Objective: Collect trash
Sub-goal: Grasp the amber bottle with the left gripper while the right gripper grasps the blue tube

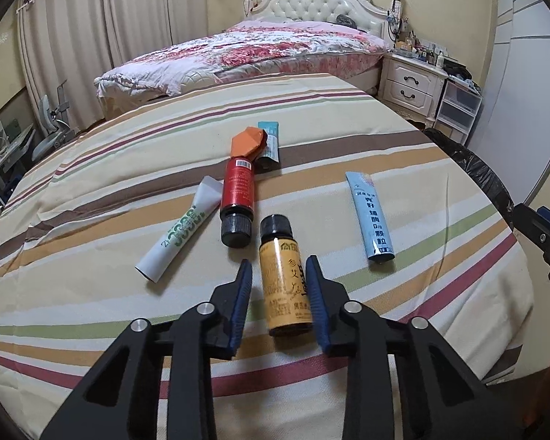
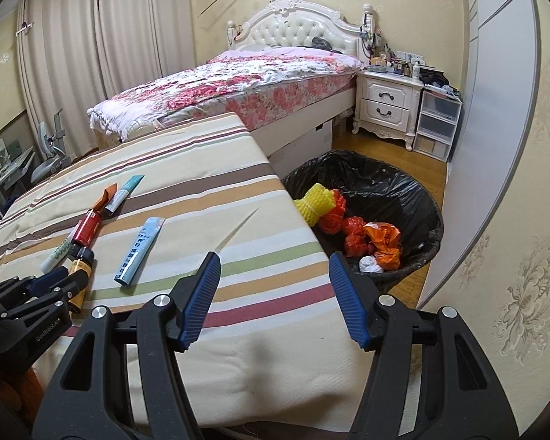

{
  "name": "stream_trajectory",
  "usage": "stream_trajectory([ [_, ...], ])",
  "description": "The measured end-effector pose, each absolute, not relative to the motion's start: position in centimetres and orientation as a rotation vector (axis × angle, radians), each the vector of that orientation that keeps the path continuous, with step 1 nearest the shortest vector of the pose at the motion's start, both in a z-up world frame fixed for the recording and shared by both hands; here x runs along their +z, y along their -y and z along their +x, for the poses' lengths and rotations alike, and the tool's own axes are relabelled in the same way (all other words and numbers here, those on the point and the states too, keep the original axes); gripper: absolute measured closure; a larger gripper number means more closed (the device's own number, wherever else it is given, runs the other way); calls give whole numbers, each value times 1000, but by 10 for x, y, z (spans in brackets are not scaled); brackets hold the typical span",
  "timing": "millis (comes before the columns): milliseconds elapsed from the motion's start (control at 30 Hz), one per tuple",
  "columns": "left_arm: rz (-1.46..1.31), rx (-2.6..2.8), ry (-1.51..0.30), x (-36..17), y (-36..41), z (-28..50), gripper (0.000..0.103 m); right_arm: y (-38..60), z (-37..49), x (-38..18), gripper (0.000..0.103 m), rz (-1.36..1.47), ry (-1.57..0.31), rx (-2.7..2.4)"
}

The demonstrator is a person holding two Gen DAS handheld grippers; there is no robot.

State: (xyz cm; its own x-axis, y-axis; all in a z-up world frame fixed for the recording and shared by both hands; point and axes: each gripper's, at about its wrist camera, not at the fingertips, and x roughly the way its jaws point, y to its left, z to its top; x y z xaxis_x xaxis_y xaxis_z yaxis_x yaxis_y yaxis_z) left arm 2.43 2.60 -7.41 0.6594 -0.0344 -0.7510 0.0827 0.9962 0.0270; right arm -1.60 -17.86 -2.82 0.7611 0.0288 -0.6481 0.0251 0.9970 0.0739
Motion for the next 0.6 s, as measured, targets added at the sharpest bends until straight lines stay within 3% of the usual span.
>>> stream_trajectory([
  [600,22,-35,-831,-77,-62,25,78,89,26,-43,43,-2,-795,202],
])
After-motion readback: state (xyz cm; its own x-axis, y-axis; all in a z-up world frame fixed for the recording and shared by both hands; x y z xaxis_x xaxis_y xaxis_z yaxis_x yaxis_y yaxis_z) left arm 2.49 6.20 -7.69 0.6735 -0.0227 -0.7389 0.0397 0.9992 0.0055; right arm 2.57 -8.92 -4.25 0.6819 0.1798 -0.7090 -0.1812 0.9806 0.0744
